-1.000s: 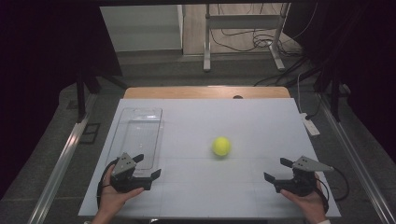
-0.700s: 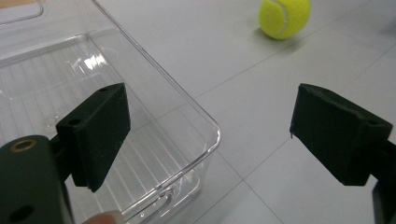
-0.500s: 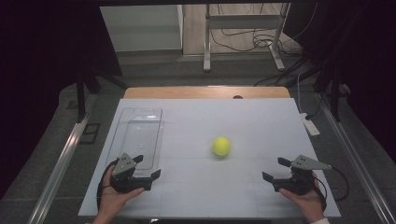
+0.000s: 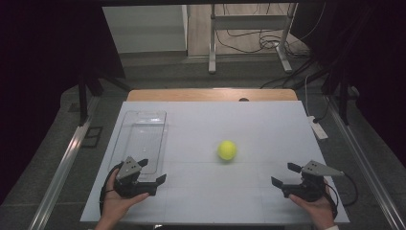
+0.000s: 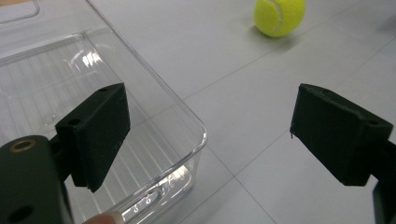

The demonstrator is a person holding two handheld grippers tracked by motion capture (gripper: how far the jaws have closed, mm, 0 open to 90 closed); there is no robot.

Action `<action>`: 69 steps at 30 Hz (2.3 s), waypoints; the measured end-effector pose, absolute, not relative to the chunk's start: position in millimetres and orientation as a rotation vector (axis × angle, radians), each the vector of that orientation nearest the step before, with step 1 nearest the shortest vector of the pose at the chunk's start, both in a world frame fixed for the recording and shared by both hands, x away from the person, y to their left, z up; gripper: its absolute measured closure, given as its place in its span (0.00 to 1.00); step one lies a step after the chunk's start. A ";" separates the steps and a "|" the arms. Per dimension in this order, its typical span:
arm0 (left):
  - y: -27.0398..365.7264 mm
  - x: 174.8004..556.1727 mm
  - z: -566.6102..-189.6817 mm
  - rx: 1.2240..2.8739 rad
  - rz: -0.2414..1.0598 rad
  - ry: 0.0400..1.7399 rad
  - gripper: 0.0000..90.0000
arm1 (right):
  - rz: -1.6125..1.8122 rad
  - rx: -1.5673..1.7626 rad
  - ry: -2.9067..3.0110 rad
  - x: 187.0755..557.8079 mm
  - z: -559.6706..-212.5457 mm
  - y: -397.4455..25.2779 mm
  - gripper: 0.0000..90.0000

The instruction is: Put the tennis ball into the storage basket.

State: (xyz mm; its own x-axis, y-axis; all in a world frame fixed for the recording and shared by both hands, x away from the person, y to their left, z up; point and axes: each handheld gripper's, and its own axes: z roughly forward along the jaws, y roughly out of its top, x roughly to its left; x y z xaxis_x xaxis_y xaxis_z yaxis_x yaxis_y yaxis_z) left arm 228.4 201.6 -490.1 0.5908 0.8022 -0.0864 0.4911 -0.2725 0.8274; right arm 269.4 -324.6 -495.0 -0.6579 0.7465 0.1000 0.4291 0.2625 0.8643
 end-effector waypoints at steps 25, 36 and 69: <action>181.3 246.8 -472.6 2.007 0.375 1.010 0.14 | 1.335 1.082 2.209 268.6 -497.4 -327.4 0.12; 175.9 255.8 -465.5 2.029 0.348 1.018 0.14 | 1.328 1.080 2.216 268.8 -498.1 -326.3 0.12; 144.2 286.0 -455.5 2.070 0.310 0.976 0.14 | 1.319 1.080 2.219 269.9 -499.6 -328.8 0.12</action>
